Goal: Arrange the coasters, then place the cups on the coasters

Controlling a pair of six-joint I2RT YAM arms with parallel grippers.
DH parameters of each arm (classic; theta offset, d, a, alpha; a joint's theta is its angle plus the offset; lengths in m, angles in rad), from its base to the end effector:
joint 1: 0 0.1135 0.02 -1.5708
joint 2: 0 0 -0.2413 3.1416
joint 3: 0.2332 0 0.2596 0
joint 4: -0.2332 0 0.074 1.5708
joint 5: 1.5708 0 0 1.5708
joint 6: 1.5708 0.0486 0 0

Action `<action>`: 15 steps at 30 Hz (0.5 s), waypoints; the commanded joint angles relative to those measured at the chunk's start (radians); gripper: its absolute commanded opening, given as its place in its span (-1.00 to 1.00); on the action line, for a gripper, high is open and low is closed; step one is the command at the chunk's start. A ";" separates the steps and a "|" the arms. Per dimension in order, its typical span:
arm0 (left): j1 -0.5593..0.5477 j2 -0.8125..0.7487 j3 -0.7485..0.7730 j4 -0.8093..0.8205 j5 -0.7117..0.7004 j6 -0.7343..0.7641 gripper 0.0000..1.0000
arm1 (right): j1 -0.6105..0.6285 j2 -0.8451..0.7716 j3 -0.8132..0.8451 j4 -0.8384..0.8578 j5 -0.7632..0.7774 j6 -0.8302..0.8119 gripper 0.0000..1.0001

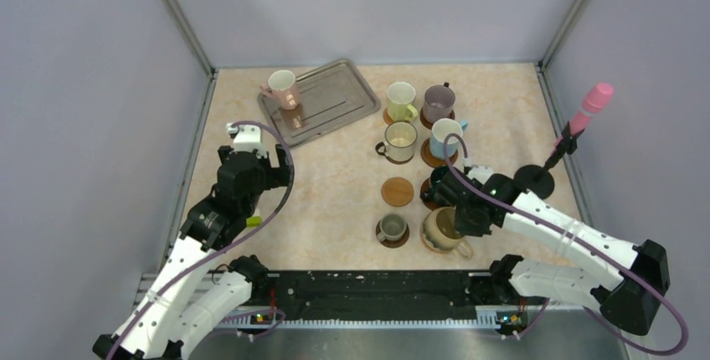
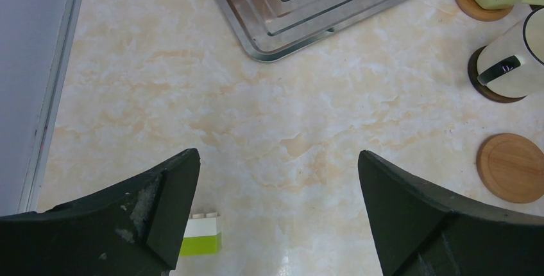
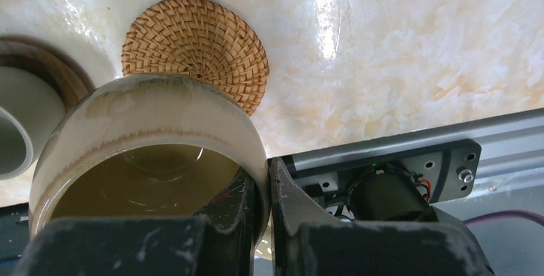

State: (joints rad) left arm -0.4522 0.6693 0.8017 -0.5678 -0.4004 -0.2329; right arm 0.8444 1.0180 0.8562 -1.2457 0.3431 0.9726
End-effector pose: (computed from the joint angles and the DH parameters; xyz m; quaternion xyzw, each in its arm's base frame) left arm 0.1710 -0.0620 0.3059 -0.0159 0.8330 -0.0191 0.5527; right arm 0.1263 0.1175 0.2192 0.0768 0.9791 -0.0413 0.1836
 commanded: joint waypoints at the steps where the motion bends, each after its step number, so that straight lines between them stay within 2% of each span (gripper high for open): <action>1: 0.001 -0.012 -0.002 0.053 0.002 0.010 0.98 | 0.012 0.007 -0.005 0.083 0.035 0.026 -1.00; 15: 0.001 -0.016 -0.002 0.054 0.004 0.010 0.98 | 0.014 0.064 -0.044 0.096 0.075 0.017 -0.98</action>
State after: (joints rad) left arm -0.4522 0.6693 0.7994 -0.5674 -0.4004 -0.2325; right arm 0.8482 1.0763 0.8028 -1.1851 0.3771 0.9741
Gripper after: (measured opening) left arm 0.986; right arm 0.050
